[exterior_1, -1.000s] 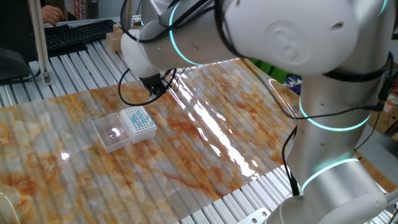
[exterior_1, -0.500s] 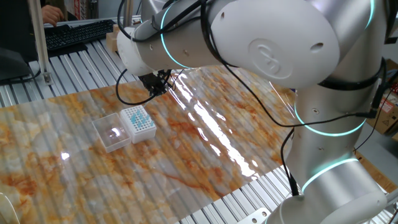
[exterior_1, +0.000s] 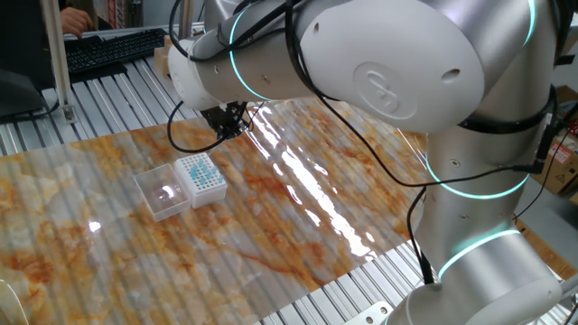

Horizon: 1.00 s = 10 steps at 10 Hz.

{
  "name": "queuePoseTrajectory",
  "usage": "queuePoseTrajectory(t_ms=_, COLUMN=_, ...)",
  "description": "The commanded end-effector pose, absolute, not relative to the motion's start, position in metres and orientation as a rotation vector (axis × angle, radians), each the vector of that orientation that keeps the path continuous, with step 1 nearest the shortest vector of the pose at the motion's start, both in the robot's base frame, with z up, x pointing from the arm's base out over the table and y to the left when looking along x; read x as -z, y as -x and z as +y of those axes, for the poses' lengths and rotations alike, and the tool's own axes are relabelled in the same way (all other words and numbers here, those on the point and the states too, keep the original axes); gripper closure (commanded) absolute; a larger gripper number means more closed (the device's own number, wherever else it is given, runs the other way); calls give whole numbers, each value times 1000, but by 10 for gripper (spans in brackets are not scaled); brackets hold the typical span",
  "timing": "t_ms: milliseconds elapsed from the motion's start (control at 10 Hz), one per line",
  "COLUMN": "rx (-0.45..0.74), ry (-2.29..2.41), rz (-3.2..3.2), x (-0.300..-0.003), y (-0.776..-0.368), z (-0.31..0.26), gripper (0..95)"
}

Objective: Insert a medium pipette tip into the holder for medium pipette tips

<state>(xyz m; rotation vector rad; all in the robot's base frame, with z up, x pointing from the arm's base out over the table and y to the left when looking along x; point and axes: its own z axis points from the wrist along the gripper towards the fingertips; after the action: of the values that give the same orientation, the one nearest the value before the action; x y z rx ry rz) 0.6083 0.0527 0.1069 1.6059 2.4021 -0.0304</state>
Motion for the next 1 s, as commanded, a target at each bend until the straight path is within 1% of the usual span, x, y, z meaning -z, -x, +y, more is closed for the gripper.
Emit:
queuePoseTrajectory(t_ms=100, rx=30, ry=-1607, rz=2401, x=-107, y=-608, z=53, gripper=950)
queuePoseTrajectory(t_ms=1000, rx=65, ry=-1573, rz=2406, x=-106, y=-608, z=54, gripper=950)
